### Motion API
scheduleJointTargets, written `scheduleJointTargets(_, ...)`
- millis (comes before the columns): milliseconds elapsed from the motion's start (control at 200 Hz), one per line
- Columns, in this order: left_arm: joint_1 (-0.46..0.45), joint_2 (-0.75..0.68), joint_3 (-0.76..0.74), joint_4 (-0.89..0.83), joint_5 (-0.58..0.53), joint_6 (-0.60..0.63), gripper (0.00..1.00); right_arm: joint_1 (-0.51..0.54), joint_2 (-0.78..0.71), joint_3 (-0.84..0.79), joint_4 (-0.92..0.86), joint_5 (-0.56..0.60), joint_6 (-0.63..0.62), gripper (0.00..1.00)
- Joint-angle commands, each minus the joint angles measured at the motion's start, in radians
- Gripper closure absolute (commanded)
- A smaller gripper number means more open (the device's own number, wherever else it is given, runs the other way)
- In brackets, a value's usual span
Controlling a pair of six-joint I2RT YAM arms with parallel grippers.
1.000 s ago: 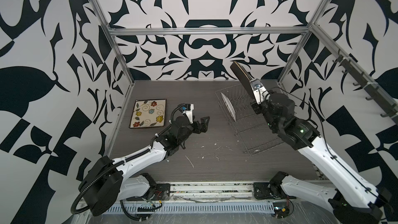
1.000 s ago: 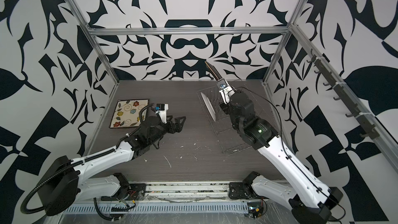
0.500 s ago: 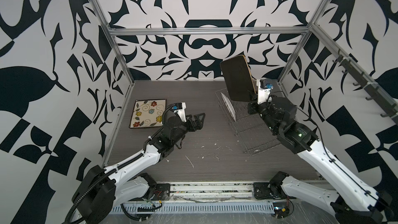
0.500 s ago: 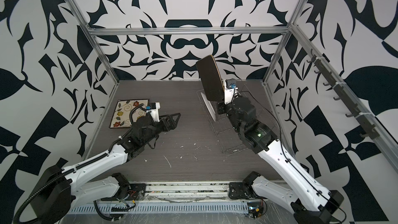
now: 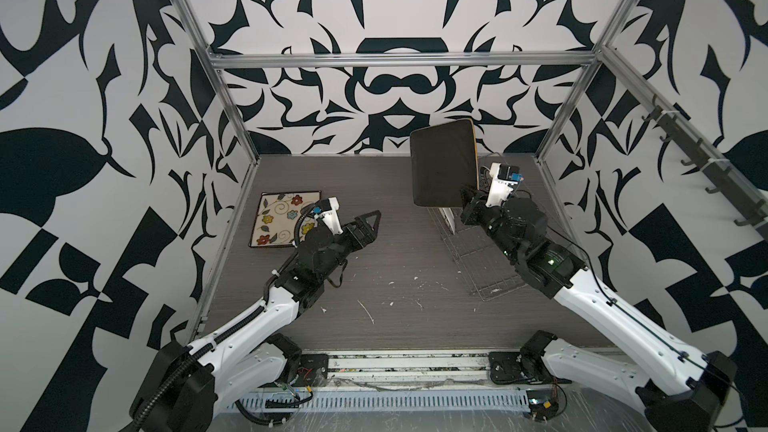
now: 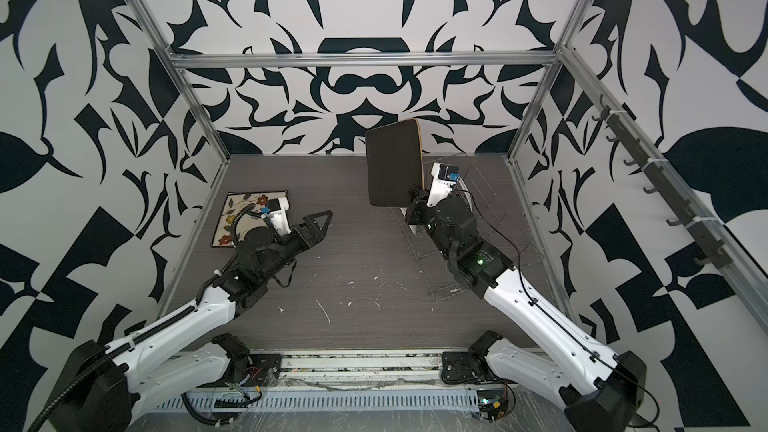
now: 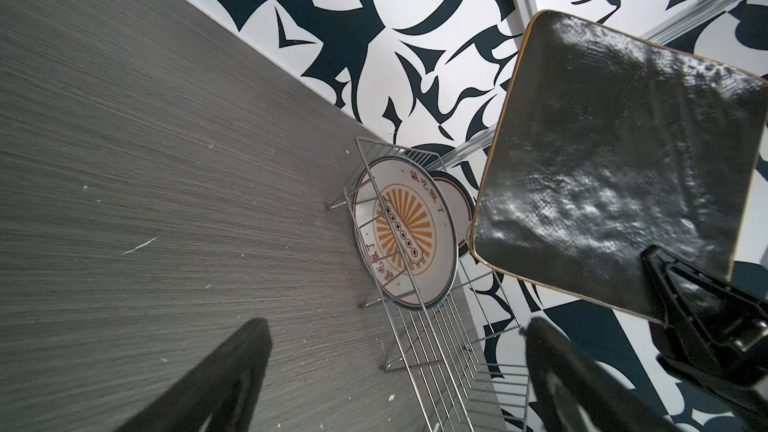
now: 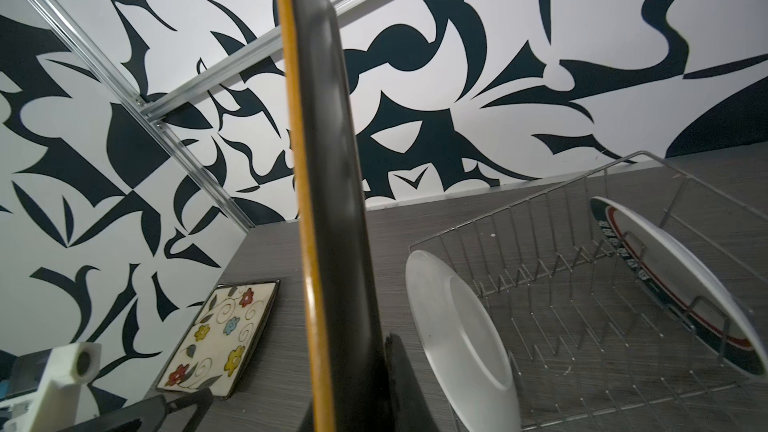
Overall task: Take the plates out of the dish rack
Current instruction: 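Lift the black plate out of the rack with the right gripper toward the left gripper, then bring the black plate's edge between the open left gripper fingers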
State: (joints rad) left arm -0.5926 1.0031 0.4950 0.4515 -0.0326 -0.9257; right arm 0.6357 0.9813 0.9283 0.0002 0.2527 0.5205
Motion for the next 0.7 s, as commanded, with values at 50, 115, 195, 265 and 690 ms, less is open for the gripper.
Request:
scheduleJointTargets(50, 0.033, -0.013, 0.003, 0.003, 0.071, -0.007, 0.01, 0.002, -0.003, 0.114, 0.188, -0.104, 0.078, 1.0)
scheduleJointTargets(115, 0.049, -0.009, 0.015, -0.011, 0.101, -0.013, 0.01, 0.002, 0.013, 0.131, 0.171, -0.147, 0.077, 1.0)
scheduleJointTargets(195, 0.058, -0.003, 0.027, -0.014, 0.126, -0.013, 0.01, 0.002, 0.035, 0.154, 0.151, -0.206, 0.081, 1.0)
scheduleJointTargets(265, 0.066, -0.003, 0.032, -0.008, 0.142, -0.019, 0.01, 0.002, 0.057, 0.176, 0.129, -0.259, 0.089, 1.0)
scheduleJointTargets(690, 0.11, 0.007, 0.064, 0.008, 0.202, -0.07, 0.01, -0.001, 0.093, 0.194, 0.118, -0.443, 0.143, 1.0)
